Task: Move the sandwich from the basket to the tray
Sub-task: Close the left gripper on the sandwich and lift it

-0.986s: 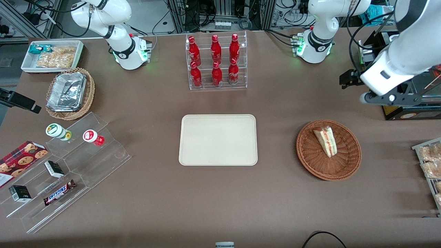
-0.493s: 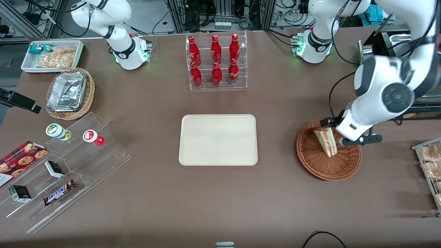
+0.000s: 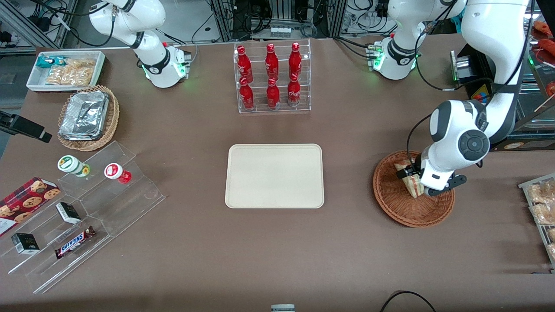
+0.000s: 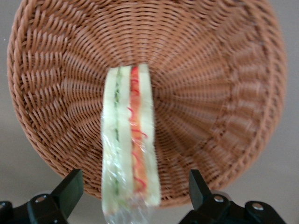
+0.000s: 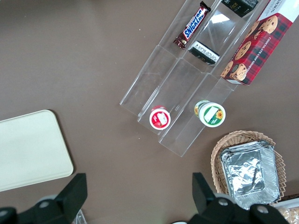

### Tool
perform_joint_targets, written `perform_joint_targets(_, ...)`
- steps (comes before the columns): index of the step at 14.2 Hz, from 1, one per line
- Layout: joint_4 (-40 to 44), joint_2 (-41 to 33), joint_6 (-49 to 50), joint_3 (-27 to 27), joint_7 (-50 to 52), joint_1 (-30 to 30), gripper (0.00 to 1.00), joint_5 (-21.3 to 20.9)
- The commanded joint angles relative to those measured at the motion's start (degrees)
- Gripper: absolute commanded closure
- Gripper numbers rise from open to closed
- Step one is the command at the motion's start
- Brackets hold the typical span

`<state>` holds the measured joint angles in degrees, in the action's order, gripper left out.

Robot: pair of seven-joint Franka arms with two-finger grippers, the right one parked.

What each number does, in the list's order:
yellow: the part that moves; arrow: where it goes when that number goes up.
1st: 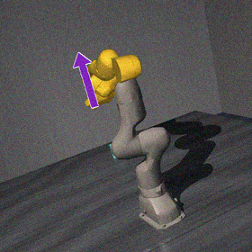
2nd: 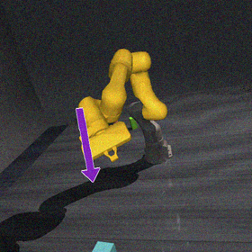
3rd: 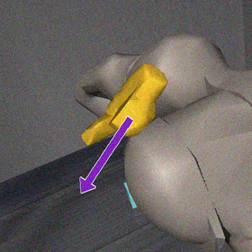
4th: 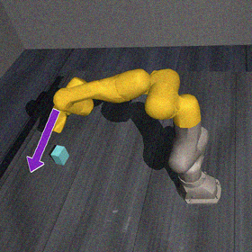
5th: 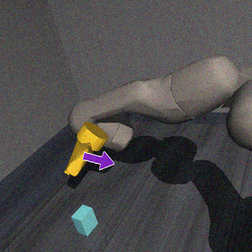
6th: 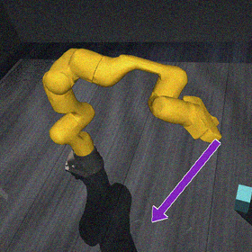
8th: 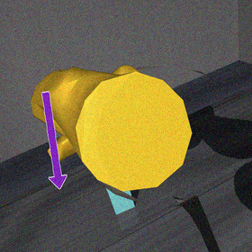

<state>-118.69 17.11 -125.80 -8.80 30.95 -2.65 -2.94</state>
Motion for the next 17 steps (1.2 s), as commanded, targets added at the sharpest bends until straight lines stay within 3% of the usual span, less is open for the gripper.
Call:
perform_joint_targets(1,-0.49,0.11,-0.76,0.28,1.30,-0.43,0.00,-0.14)
perform_joint_targets(4,-1.90,2.48,-4.18,0.54,1.65,-0.43,0.01,0.30)
perform_joint_targets(6,-1.55,4.15,-4.54,0.45,1.65,-0.43,0.28,0.30)
perform_joint_targets(7,-1.55,4.59,-5.07,0.45,1.65,-0.43,0.51,0.30)
perform_joint_targets(8,-1.63,4.60,-5.16,0.45,1.65,-0.34,0.67,0.30)
perform_joint_targets(9,-1.55,4.42,-4.81,0.45,1.57,-0.34,0.80,0.21)
perform_joint_targets(10,-1.29,3.81,-4.55,0.45,0.96,-0.34,0.85,0.21)
perform_joint_targets(12,0.55,2.23,-3.06,0.19,1.04,0.10,0.86,-0.05)
perform_joint_targets(15,10.80,1.70,11.05,-3.57,1.21,0.71,0.86,-0.31)
perform_joint_targets(17,16.72,2.31,16.01,-4.91,1.21,4.21,0.86,-0.32)
